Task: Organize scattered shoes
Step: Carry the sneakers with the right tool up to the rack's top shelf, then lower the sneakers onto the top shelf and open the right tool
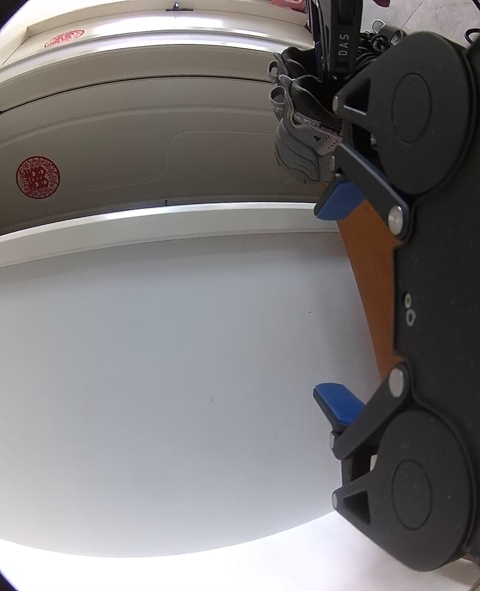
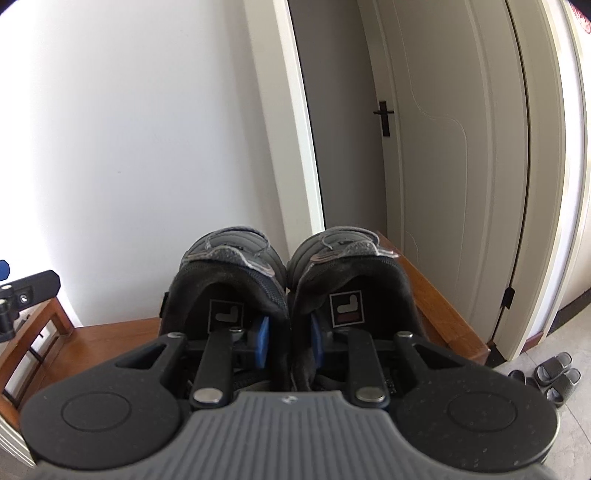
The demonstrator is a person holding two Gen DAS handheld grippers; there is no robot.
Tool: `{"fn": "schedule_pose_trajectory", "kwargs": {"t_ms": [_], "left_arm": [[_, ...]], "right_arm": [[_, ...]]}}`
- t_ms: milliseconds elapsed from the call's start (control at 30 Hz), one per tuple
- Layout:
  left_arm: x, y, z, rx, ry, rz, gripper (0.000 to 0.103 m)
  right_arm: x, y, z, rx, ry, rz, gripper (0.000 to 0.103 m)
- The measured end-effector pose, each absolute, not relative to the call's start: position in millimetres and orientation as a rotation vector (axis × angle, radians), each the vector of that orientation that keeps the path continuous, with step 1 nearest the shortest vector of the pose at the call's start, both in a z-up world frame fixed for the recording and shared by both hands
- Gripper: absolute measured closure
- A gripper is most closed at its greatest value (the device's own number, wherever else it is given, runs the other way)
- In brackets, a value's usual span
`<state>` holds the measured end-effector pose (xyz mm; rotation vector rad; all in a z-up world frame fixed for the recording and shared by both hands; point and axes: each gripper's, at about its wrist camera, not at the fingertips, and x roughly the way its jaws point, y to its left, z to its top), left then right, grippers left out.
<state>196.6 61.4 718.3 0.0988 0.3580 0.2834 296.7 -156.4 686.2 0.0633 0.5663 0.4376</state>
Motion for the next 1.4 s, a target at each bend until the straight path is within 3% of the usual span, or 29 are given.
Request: {"fn": "schedule_pose_trajectory", "kwargs": {"t_ms": [467,500,533,600,833,1033,1100,1133,1167,1200,1400], "left_arm": [[275,129,691,0.064,0.464,0.256,0.008],[278,131,690,0.064,0.468,0.258,0.008],[282,132,688,0.062,0.474,0.261,0.008],[289,129,685,0.057,0.491,0.269,0.008],[309,115,674,0.022,0.54,0.333,0.008],[344,100,668,0.011,0.58,0.359,0.008],[354,93,667,0.006,0.59,0.363,0.008],[358,89,666,0.005,0.594,0.362,0.008],[360,86,666,0.003,0.596,0.358,0.008],[359,85,665,0.003,0.597,0.356,0.008],[364,70,670,0.023,0.582,0.353,0.008]], "right_arm": [[386,-90,657,0.012,0.749,0.385,0.077],[389,-89,659,0.01,0.752,0.389,0.078],[391,-87,664,-0.011,0.728,0.396,0.102],[393,-79,675,-0.066,0.66,0.414,0.102],[421,-77,685,-0.085,0.701,0.447,0.101],[421,-106,652,0.003,0.866,0.426,0.093],[413,-109,648,0.014,0.869,0.421,0.083],[411,-107,648,0.026,0.875,0.421,0.069],[412,-107,650,0.042,0.883,0.422,0.049],[426,-105,655,0.064,0.894,0.428,0.045],[478,-86,664,0.135,0.981,0.49,0.043]]}}
